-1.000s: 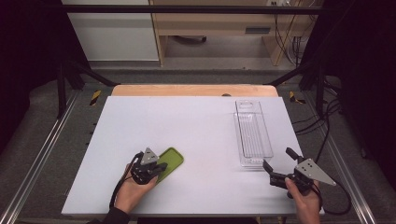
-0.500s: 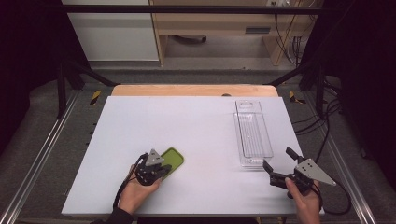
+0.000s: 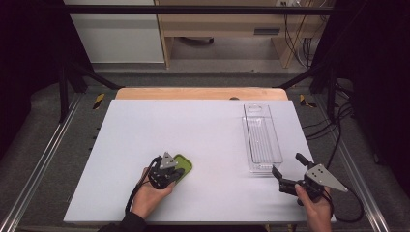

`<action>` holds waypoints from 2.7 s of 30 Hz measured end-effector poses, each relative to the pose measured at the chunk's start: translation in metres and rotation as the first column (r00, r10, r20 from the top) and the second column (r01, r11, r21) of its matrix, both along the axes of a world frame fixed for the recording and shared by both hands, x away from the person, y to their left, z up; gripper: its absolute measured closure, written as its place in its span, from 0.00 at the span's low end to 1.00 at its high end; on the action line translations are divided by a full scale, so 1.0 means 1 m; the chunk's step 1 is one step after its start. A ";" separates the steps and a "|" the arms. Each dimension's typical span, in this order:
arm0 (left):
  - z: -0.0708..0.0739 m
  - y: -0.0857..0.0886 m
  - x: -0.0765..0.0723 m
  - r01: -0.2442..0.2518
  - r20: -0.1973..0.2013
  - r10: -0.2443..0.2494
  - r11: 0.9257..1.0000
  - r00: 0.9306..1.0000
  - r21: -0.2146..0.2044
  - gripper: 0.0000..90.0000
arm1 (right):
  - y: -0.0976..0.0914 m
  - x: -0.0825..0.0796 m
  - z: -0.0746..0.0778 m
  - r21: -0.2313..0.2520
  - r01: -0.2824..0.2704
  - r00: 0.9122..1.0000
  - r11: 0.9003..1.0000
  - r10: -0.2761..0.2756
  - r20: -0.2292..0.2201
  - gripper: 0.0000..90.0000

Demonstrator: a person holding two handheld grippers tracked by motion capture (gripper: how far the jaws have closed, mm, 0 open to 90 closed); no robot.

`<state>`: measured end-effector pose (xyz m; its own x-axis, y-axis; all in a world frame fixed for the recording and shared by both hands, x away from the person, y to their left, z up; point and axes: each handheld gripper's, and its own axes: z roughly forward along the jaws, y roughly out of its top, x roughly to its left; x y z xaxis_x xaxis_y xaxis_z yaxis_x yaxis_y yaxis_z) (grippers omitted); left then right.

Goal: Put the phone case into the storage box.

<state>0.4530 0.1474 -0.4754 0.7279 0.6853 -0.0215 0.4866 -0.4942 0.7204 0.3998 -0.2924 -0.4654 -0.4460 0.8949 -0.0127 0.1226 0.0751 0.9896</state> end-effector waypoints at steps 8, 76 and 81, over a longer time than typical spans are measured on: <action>0.000 -0.016 -0.008 0.058 0.000 -0.058 0.998 0.998 0.008 1.00 | -0.002 0.000 0.000 0.002 0.001 1.000 1.000 -0.001 -0.005 0.02; -0.003 0.041 -0.058 0.024 0.049 -0.023 0.999 0.999 -0.027 0.04 | 0.000 -0.001 -0.001 -0.009 -0.002 1.000 1.000 0.002 -0.004 0.02; -0.009 0.037 -0.057 0.040 0.029 -0.040 0.999 0.999 -0.010 0.04 | 0.000 -0.001 -0.001 -0.009 -0.005 1.000 1.000 0.005 -0.005 0.02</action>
<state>0.3957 0.1845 -0.4844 0.7554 0.6553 -0.0069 0.4451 -0.5054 0.7392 0.3991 -0.2923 -0.4660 -0.4502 0.8927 -0.0184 0.1274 0.0846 0.9882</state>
